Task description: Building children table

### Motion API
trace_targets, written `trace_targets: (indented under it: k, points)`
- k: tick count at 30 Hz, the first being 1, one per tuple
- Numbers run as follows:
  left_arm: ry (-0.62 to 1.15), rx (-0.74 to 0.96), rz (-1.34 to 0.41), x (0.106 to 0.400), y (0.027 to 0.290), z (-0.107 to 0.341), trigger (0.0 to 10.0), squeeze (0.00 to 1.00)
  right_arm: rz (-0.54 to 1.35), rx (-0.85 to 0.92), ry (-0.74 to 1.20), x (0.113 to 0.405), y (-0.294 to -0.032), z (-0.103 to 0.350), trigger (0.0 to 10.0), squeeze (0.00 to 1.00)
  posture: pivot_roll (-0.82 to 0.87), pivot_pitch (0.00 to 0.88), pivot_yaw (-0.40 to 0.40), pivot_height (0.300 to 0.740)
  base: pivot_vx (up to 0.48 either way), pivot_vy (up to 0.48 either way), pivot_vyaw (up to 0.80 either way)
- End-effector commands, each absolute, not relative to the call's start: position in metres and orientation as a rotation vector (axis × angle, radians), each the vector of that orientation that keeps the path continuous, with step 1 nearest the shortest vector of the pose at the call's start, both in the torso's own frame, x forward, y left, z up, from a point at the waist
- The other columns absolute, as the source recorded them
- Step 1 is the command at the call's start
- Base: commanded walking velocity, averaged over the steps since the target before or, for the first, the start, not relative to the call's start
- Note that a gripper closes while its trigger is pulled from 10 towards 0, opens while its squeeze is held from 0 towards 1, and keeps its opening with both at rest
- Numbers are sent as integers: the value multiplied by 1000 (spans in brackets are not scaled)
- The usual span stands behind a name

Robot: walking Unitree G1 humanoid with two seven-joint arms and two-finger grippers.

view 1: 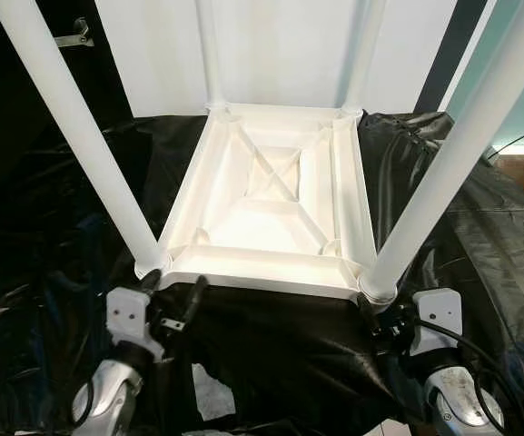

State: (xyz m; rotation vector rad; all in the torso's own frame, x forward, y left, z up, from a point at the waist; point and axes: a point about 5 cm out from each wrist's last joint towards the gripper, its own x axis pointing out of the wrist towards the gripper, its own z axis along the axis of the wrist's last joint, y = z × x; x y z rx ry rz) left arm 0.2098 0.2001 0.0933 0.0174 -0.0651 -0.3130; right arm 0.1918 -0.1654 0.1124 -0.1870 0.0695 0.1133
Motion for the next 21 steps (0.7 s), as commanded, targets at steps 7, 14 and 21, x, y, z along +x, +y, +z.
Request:
trace_targets:
  k: [7,14,21]
  points:
    - [-99,58,-537,209,173,109,10000,0,137,-188,73,198,-159,110,10000,0,16,44,-23,740,0,0,0]
    - [-75,-5,-879,202,148,126,10000,0,118,-176,85,197,-157,107,10000,0,-4,47,1,740,0,0,0]
    - [-33,114,-1040,214,141,123,10000,0,83,-153,100,193,-157,103,10000,0,-24,48,15,740,0,0,0]
